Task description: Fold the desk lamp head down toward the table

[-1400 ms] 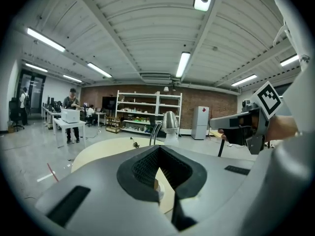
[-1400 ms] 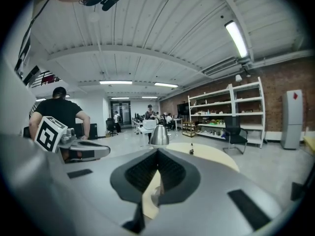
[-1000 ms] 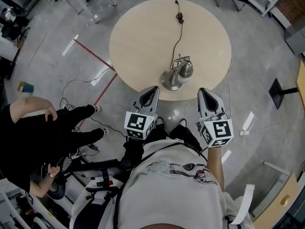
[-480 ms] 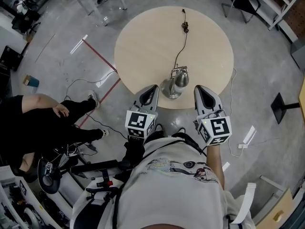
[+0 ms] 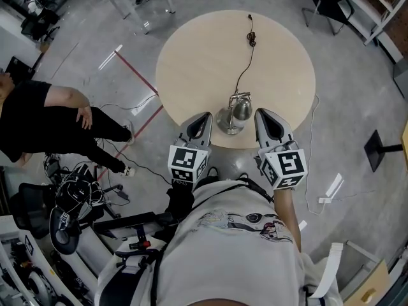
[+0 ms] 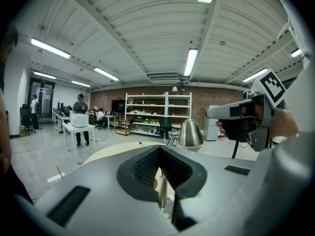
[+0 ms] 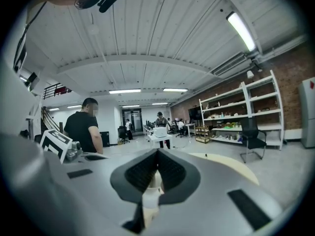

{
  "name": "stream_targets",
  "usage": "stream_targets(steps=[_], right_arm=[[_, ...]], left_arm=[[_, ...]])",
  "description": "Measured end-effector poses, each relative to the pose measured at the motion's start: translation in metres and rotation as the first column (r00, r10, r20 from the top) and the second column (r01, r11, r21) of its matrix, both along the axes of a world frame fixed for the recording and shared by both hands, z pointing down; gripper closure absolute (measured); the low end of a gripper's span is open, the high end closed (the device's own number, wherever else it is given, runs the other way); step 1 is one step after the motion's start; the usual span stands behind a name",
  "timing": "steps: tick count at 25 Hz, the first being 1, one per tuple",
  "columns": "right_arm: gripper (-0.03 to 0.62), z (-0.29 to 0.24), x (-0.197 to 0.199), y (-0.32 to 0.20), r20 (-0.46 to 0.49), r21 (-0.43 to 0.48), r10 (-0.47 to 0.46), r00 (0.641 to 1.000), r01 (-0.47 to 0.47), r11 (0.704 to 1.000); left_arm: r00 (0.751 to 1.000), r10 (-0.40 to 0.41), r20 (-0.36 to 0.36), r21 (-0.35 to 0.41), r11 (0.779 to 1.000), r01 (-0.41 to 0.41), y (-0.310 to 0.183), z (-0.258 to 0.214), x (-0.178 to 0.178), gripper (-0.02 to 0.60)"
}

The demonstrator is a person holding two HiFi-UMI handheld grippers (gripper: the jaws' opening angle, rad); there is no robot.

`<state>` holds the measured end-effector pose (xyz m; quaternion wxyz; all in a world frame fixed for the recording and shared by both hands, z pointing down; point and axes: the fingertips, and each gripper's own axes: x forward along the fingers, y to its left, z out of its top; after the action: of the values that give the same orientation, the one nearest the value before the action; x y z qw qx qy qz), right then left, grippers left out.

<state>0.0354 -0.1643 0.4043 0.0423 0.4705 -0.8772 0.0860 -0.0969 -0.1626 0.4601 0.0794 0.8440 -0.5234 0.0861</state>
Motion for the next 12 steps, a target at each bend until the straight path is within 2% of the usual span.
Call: stream_targets(steps=[7,12], right_arm=[[0.591,-0.004,-0.005,-0.009,0.034,-0.016,-0.011,0.999,0.011,1.000],[0.500,-0.002,-0.017,-0.013,0.019,-0.029,-0.046,0.999,0.047,0.998]], left_arm=[[1.000,-0.022,-0.001,-0.005,1.000,0.022,-0.002,-0.001,-0.005,0.581],[1.000,-0.028,0.000,-0.015,1.000,0.028,-0.003,0.005,-0.009,0.581]])
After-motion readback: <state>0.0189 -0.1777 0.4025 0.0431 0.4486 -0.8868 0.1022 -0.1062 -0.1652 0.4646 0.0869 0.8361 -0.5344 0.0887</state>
